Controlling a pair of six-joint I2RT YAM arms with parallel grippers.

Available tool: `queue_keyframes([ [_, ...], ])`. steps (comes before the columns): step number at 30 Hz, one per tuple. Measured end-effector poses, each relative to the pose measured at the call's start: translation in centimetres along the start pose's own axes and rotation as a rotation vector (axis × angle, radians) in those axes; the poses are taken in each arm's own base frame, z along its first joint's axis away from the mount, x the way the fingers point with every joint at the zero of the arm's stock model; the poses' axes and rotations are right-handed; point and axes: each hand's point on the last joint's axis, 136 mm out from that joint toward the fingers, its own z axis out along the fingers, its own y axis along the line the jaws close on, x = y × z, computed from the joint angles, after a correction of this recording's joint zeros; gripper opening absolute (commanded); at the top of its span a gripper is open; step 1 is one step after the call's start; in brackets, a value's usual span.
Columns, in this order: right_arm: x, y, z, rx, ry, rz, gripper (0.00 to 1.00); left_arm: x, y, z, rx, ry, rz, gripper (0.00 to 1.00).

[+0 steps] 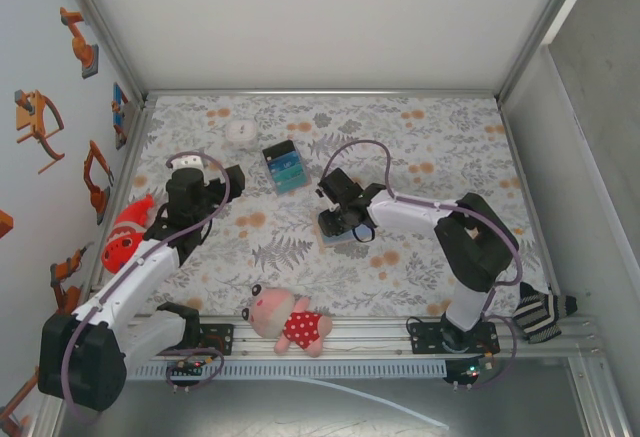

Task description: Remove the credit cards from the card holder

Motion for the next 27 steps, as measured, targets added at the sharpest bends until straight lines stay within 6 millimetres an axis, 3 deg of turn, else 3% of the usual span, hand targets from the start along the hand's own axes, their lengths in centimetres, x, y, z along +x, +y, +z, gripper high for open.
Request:
queue_keyframes([
  [14,1.3,1.1,1.4,0.029,0.053,-0.059,0.58,-0.3,-0.1,0.0,0.006,-0.012,-0.040,0.97],
  [21,1.4,1.1,1.5,0.031,0.051,-0.057,0.58,-0.6,-0.2,-0.2,0.011,-0.024,-0.046,0.97],
  [27,1.2,1.1,1.7,0.036,0.041,-0.052,0.51,-0.9,-0.3,-0.4,0.016,-0.035,-0.056,0.97],
])
